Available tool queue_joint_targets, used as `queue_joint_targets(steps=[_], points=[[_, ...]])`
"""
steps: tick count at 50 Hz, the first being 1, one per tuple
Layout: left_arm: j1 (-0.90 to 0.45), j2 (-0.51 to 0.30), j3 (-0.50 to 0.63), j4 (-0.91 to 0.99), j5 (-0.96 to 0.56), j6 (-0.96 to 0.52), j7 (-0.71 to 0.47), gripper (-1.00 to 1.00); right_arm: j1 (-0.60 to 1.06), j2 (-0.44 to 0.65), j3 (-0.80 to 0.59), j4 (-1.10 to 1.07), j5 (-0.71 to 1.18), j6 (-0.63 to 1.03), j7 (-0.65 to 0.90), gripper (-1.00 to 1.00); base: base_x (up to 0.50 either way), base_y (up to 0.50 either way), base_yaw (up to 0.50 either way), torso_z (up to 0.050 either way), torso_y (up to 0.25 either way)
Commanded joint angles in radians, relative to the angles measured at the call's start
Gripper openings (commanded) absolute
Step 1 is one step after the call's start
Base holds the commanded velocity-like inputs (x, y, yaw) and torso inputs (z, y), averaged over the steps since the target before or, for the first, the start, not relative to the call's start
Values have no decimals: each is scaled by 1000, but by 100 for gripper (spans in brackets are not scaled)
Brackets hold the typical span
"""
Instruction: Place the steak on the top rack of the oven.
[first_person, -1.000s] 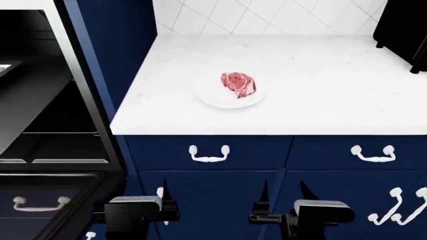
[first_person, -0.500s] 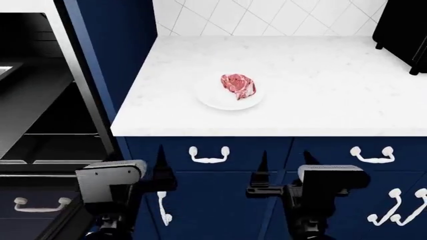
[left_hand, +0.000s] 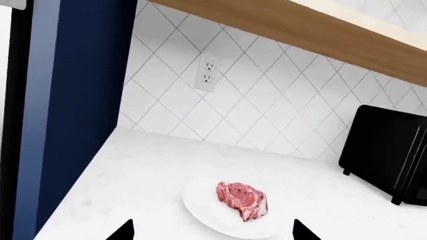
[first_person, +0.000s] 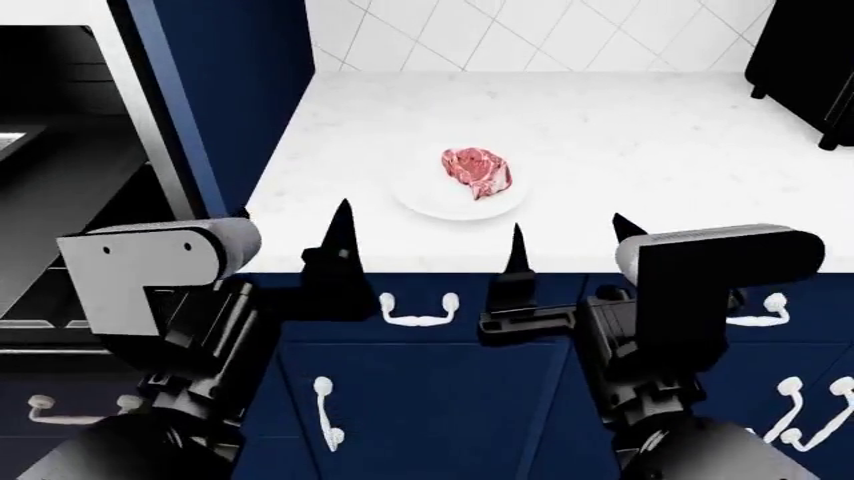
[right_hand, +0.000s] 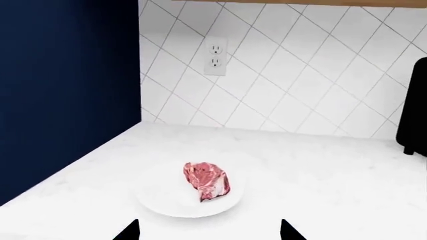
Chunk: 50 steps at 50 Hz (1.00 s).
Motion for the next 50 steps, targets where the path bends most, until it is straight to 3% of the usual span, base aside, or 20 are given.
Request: queue_joint_targets(steps=[1,50], points=[[-39,-4,-22,36,-89,-59,-58,100,45,23,7,-37,90,70,52,100,23,0,0,0,0],[-49,-67,92,-8,-95,46,-113,100,79,101,29,-26,261,56,169,100,223,0,0,0,0]])
